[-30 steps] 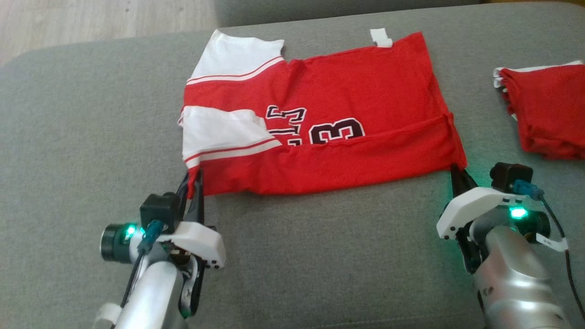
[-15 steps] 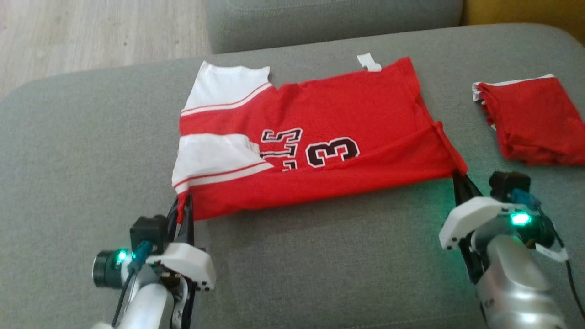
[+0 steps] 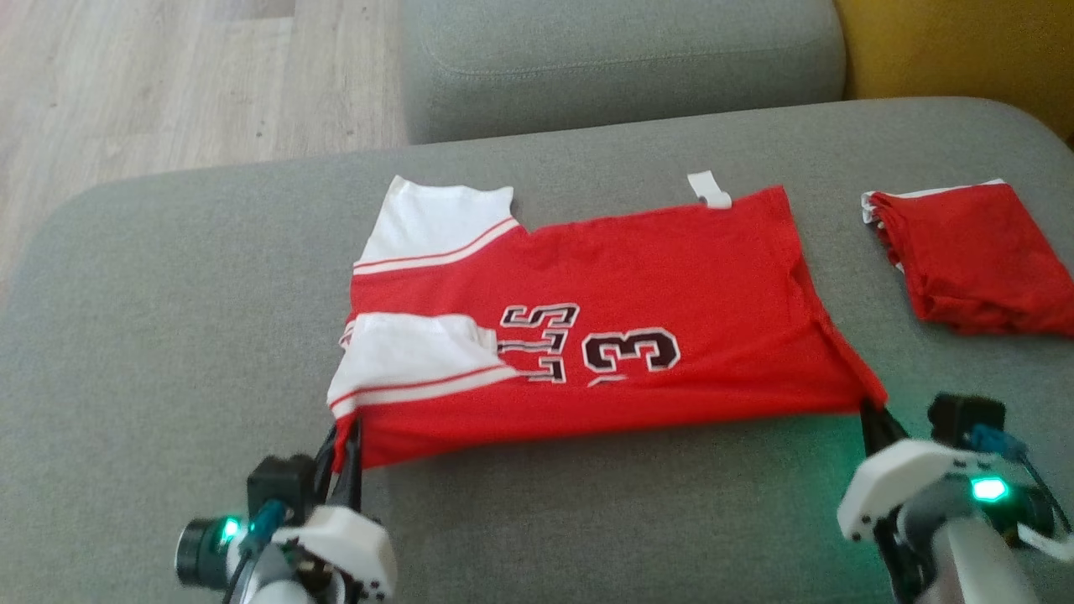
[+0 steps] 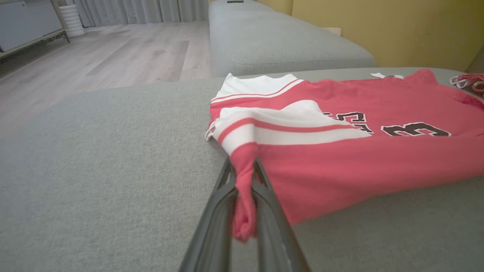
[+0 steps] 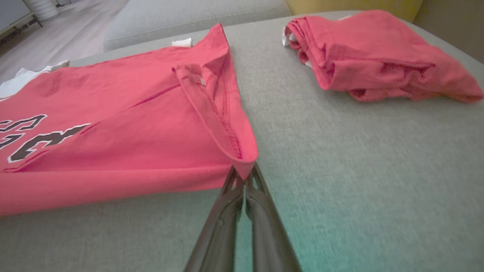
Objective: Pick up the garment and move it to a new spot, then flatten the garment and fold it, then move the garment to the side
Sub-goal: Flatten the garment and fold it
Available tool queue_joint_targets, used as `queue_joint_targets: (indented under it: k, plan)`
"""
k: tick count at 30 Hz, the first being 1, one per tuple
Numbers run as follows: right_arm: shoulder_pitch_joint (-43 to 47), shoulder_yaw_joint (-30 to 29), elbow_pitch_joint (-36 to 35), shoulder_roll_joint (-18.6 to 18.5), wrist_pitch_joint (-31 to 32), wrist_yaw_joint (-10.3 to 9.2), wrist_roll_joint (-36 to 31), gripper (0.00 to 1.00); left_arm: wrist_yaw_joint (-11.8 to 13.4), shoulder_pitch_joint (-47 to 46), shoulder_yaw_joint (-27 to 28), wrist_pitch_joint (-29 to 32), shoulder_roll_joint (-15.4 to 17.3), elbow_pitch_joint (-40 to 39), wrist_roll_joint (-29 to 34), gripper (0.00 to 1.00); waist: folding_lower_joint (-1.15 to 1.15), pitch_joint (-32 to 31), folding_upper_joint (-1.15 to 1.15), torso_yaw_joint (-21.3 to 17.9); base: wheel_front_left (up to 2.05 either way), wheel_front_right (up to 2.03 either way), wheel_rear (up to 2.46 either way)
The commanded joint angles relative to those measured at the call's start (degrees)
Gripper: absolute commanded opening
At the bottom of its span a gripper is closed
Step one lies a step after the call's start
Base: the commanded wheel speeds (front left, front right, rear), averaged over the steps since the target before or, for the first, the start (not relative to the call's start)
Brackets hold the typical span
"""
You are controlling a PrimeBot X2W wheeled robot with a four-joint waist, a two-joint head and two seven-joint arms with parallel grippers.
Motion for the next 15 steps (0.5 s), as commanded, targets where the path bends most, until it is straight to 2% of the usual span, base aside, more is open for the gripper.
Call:
queue_joint_targets:
  k: [1, 10, 15]
  plan:
    - [1.2, 1.32, -4.74, -0.18, 1.75, 0.39, 1.61, 0.0, -0.34, -0.7, 2.11, -0.72, 1.84, -2.0, 0.13, 0.0, 0.0, -0.37, 0.0, 0.27, 0.0, 0.0, 0.0]
    - [12.29, 2.93, -20.17, -0.18, 10.04, 0.39, 7.85, 0.0, -0.59, 3.24, 0.98, -0.35, 3.1, -3.98, 0.32, 0.0, 0.0, -0.31, 0.0, 0.43, 0.0, 0.0, 0.0]
    - [14.68, 3.3, -24.07, -0.18, 12.45, 0.39, 9.4, 0.0, -0.43, 2.86, 0.51, -0.1, 2.9, -3.13, 0.24, 0.0, 0.0, 0.01, 0.0, 0.28, 0.0, 0.0, 0.0]
